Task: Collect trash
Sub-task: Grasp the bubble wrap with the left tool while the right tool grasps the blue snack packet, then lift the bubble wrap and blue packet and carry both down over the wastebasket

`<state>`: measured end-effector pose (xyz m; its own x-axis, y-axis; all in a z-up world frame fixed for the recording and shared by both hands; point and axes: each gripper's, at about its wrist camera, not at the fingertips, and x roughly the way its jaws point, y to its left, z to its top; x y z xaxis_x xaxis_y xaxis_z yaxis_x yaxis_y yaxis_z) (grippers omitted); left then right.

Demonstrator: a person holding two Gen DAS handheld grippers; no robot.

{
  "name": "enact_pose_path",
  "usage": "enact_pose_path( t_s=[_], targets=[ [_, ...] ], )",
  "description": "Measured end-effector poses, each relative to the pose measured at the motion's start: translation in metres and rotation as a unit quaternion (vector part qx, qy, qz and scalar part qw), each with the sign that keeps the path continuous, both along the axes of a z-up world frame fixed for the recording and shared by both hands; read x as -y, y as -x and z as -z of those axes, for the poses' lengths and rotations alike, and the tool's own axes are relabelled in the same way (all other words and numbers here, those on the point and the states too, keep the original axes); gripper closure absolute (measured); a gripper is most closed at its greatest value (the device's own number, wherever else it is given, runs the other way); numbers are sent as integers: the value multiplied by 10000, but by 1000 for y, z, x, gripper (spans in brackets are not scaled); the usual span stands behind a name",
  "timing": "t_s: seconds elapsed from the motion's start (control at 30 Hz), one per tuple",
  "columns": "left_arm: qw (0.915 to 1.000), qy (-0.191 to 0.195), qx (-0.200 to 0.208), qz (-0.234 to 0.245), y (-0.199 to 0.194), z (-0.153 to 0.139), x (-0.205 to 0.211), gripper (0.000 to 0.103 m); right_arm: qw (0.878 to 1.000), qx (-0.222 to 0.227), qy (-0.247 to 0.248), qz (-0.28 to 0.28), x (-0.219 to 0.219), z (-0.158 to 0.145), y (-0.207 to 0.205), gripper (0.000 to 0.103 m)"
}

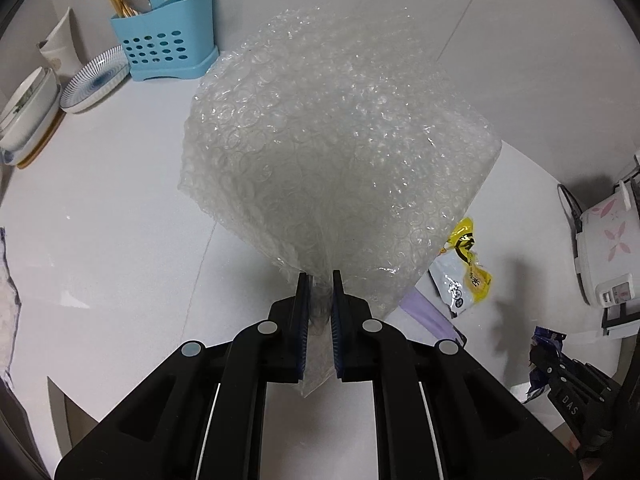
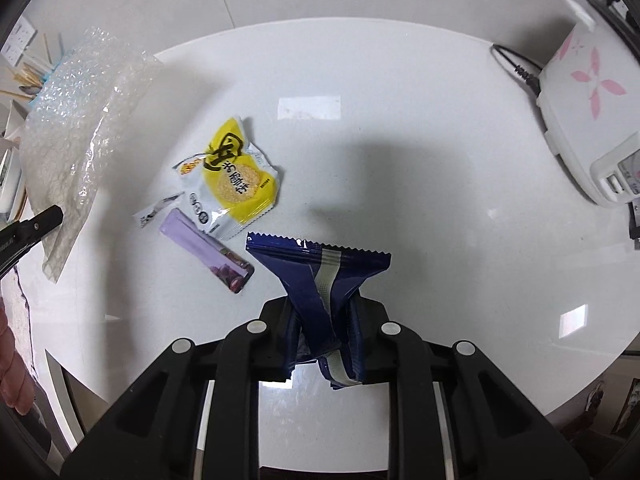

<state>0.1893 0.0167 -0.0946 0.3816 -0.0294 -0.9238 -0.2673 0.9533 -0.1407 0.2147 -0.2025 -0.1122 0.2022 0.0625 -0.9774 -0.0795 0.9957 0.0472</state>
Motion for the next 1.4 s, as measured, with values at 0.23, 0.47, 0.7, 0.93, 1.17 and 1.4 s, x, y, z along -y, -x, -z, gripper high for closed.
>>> enact_pose_path(
  t_s=[0.23,0.47,0.7,0.93,1.17,1.4],
  targets=[
    [9997,117,206,81,30,-23,-5,94,9997,224,-74,50,10,-15,20,85],
    [9984,295,449,201,60,-31,-8,94,9985,526,-45,162,13,-29,42,85],
    [9970,279,607,394,96,-40,-6,94,9969,741,-83,269,10,-39,80,85],
    [9957,279,733,491,138,-44,-18,94,9962,814,-108,286,-7,-45,119,86],
    [9947,306,759,621,176,-39,-25,94,9953,925,-134,257,-21,-52,156,86],
    [9939,308,782,710,215,-28,-27,94,9947,988,-96,253,-28,-50,189,86]
  ],
)
